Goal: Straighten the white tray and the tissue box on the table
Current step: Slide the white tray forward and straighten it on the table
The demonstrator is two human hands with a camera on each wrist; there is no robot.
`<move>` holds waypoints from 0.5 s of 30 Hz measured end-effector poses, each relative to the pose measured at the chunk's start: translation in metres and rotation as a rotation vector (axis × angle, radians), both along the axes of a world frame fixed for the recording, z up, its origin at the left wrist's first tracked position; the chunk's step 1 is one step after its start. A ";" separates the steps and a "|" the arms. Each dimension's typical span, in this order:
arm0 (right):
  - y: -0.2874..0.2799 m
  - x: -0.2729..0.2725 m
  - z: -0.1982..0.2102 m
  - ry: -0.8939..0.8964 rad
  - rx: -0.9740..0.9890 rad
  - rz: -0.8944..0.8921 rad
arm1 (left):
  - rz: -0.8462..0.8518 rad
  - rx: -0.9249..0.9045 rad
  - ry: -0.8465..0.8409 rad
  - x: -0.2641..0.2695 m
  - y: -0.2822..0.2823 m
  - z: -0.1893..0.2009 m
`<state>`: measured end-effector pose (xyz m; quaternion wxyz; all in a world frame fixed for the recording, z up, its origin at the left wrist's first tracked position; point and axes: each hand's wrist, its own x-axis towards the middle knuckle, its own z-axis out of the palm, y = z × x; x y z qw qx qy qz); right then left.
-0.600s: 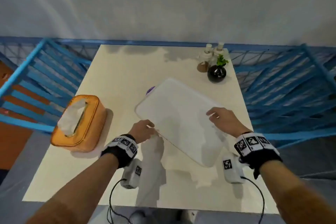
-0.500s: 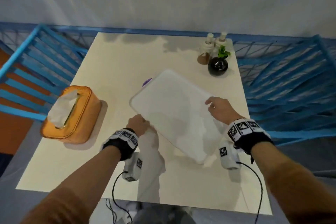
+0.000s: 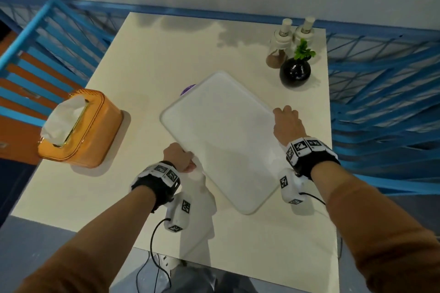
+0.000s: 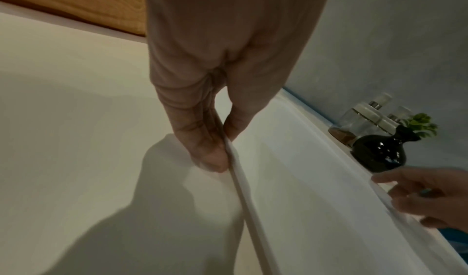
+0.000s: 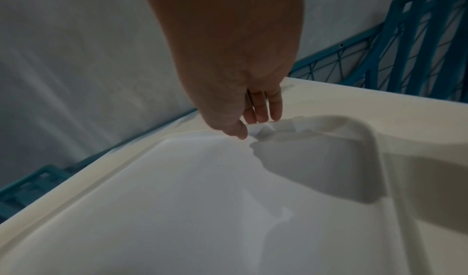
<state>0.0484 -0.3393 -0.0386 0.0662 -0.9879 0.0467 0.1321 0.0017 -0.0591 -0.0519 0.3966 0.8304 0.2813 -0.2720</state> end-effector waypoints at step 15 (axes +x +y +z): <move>0.014 -0.023 -0.014 0.126 0.415 -0.192 | -0.209 0.335 -0.244 0.074 0.023 0.023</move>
